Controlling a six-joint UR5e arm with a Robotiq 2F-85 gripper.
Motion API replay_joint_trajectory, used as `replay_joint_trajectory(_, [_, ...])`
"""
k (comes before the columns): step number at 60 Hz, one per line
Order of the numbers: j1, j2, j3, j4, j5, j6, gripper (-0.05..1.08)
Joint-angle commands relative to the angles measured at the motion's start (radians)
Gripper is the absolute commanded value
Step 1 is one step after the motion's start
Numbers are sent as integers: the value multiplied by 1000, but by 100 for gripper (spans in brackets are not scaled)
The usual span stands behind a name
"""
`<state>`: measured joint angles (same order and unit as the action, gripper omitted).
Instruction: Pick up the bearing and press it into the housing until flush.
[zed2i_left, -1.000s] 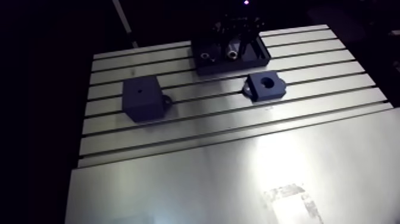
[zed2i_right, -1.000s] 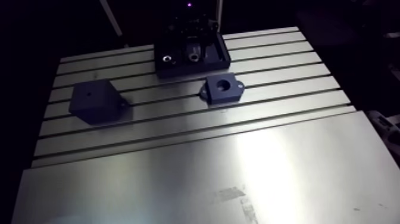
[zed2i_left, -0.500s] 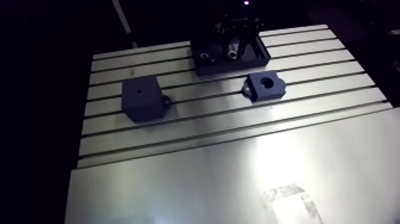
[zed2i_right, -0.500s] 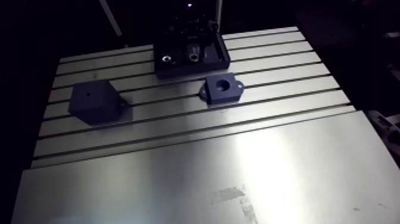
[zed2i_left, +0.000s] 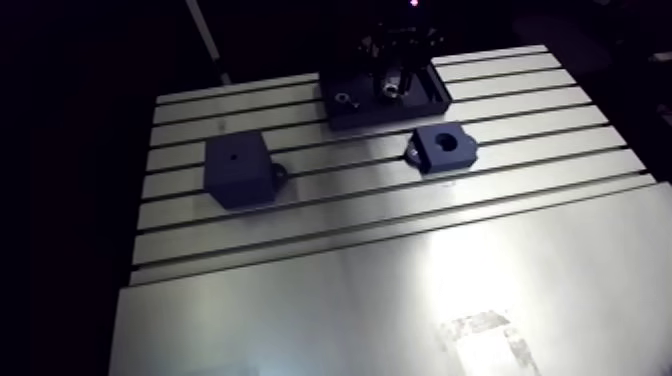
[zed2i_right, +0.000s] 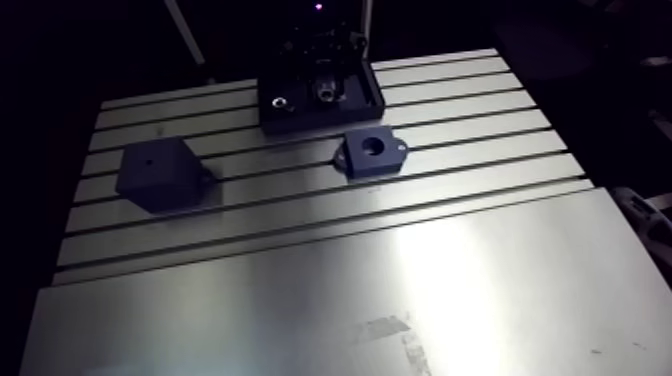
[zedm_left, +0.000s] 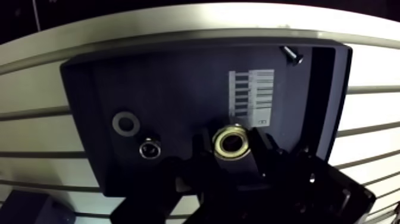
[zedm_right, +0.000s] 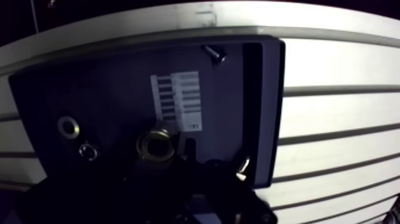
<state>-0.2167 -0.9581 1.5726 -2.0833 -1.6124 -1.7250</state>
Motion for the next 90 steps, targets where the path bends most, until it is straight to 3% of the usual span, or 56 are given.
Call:
replay_joint_trajectory(1, [-2,-23,3,6,-4,-4,65])
replay_joint_trajectory(10, [-3,-51,16,12,-4,-7,67])
replay_joint_trajectory(29, [-3,-175,67,73,-2,-15,71])
replay_joint_trajectory(41, [-57,-265,129,88,-4,-91,73])
replay_joint_trajectory(64, [-120,-338,250,77,-4,-161,73])
replay_joint_trajectory(90, [-164,-347,354,-27,-1,-205,74])
